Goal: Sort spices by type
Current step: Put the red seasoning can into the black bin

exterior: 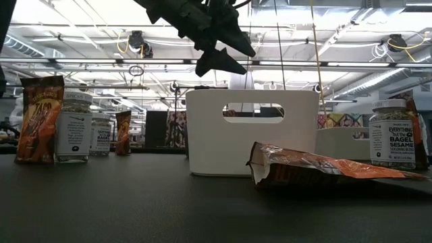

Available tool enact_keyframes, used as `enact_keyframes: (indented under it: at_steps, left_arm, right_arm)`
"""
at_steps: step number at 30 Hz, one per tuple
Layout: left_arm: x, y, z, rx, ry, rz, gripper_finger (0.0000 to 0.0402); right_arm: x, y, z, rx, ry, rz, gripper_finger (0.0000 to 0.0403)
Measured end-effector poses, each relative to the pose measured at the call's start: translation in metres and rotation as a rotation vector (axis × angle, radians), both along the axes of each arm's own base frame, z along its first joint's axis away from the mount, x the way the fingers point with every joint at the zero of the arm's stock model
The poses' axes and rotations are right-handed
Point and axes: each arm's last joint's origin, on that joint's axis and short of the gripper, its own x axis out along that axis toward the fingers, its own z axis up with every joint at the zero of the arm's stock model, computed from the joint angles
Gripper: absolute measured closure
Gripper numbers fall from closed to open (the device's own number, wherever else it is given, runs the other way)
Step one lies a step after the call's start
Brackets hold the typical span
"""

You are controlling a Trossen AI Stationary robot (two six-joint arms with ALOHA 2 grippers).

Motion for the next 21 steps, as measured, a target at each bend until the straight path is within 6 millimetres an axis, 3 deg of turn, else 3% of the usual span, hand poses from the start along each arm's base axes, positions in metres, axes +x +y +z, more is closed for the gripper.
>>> enact_keyframes:
  at_steps: [3, 7, 12, 16, 21]
  left_arm:
    - [0.000, 0.000, 0.000, -0.005, 0.000, -0.007, 0.0177]
    - [-0.001, -0.001, -0.001, -0.014, 0.012, -0.017, 0.0177]
    - [-0.005, -0.002, -0.005, -0.060, 0.071, -0.068, 0.0177]
    - [-0.012, -0.003, -0.001, -0.055, 0.098, -0.079, 0.0178]
    - [-0.021, -0.001, 0.017, -0.004, 0.045, -0.073, 0.0178]
  right_arm:
    - [0.001, -0.004, 0.008, 0.023, -0.015, -0.007, 0.0208]
    - [0.005, -0.010, 0.030, 0.057, -0.064, -0.013, 0.0207]
    - [0.011, -0.027, 0.074, 0.017, -0.128, -0.014, 0.0207]
    - [0.020, -0.054, 0.116, -0.089, -0.189, 0.024, 0.0207]
    - [0.035, -0.110, 0.152, -0.252, -0.224, 0.172, 0.0207]
